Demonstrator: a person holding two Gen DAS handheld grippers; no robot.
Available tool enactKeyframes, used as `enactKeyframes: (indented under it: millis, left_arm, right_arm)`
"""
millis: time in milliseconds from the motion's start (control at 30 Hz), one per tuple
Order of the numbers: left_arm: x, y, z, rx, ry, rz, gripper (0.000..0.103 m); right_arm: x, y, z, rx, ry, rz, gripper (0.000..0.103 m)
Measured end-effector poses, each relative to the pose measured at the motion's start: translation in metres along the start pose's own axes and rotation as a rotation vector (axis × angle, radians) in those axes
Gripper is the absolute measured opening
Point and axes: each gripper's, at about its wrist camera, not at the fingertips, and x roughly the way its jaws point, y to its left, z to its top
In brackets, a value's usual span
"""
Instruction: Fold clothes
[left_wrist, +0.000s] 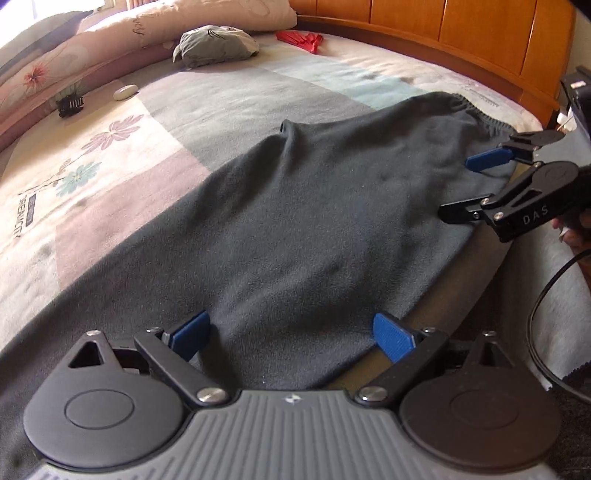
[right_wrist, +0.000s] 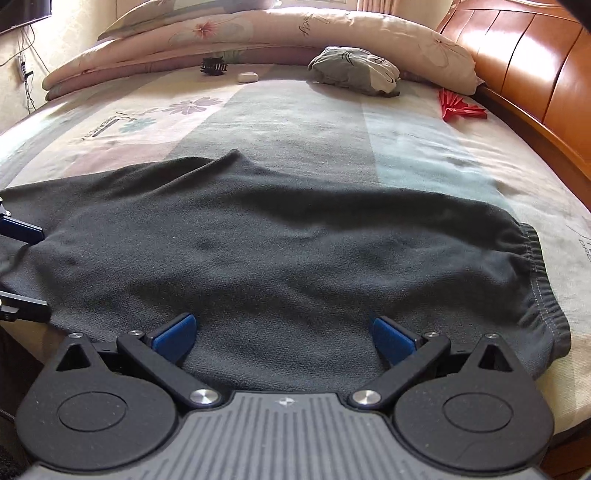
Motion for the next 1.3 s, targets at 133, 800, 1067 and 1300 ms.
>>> enactKeyframes:
  millis: [133, 800, 1067, 1300]
  left_arm:
    - [-0.011, 0.004, 0.000, -0.026, -0.051, -0.013, 0.095]
    - [-0.031, 0.045, -0.004, -0.168, -0.066, 0.004, 0.098]
    - [-0.046, 0.108, -0.057, -0.372, -0.012, 0.069, 0.098]
    - [-0.066, 0.134, -0.063, -0.420, -0.058, 0.101, 0.098]
  right_arm:
    - [0.002, 0.002, 0.002, 0.006, 0.008, -0.015, 0.103]
    - [-0.005, 0.046, 0.026, -0.075, 0.006, 0.086, 0.103]
    - [-0.003, 0.059, 0.034, -0.082, 0.011, 0.100, 0.103]
    - [0.004, 0.084, 0.052, -0.097, 0.004, 0.144, 0.103]
